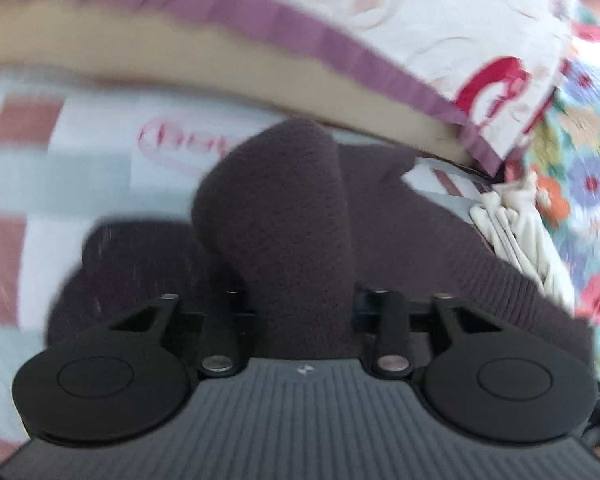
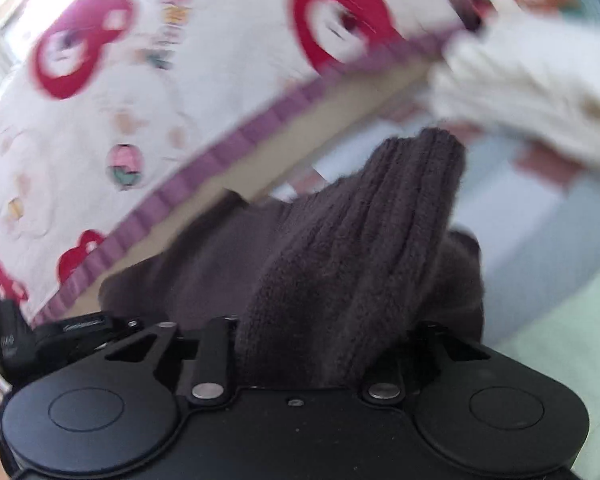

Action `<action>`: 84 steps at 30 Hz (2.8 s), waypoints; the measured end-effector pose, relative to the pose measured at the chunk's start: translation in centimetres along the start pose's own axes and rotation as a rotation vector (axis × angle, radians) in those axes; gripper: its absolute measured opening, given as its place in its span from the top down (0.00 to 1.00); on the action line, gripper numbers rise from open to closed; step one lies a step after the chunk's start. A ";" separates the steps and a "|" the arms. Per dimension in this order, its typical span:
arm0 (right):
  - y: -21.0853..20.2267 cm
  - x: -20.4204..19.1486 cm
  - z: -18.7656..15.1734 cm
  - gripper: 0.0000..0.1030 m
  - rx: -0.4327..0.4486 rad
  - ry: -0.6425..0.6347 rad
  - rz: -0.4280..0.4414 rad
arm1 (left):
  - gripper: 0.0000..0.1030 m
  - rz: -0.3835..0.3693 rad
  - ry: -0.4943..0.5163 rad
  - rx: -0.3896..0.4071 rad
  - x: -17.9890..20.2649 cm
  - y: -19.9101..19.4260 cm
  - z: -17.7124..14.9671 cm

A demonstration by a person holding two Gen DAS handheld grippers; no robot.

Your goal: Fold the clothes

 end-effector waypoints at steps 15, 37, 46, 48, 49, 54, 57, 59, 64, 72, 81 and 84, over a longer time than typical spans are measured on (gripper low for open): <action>-12.4 -1.4 7.3 0.72 0.232 -0.235 0.027 | 0.73 0.067 0.339 0.166 13.5 -4.5 4.3; -13.3 10.4 21.9 0.73 0.638 -0.192 0.072 | 0.73 0.011 0.479 0.243 29.3 7.2 14.0; -11.5 18.2 23.7 0.73 0.719 -0.079 -0.056 | 0.73 -0.034 0.635 0.238 37.0 17.5 16.7; -12.2 20.7 23.8 0.73 0.789 -0.041 -0.091 | 0.73 -0.071 0.657 0.231 39.0 19.7 16.7; -12.4 21.9 23.8 0.73 0.815 -0.024 -0.115 | 0.73 -0.089 0.670 0.222 40.0 20.8 16.6; -7.4 30.2 23.1 0.72 0.674 0.175 -0.192 | 0.73 -0.095 0.701 0.086 42.5 29.3 14.8; -3.2 33.8 21.7 0.72 0.545 0.238 -0.261 | 0.73 -0.006 0.743 -0.061 40.3 36.0 11.8; -2.1 34.7 21.5 0.72 0.503 0.276 -0.256 | 0.73 0.029 0.750 -0.087 38.8 37.2 11.1; -3.3 32.6 22.9 0.72 0.545 0.148 -0.298 | 0.73 0.013 0.696 -0.050 37.7 37.2 11.9; -4.2 33.5 22.8 0.67 0.561 0.149 -0.242 | 0.72 -0.036 0.541 -0.045 38.9 37.3 12.4; -1.8 36.9 21.7 0.49 0.373 0.348 -0.229 | 0.51 -0.010 0.243 -0.105 30.7 38.9 10.5; -2.0 37.9 21.0 0.36 0.283 0.459 -0.222 | 0.48 0.054 0.354 -0.022 31.3 35.9 12.3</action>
Point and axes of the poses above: each gripper's, at about its wrist camera, not at the fingertips, and y roughly the way its jaws point, x to its right, z to its top, the point moved 10 cm from there along y, roughly the way its jaws point, and after that the axes turned 13 degrees about -z, right-handed, at the moved point
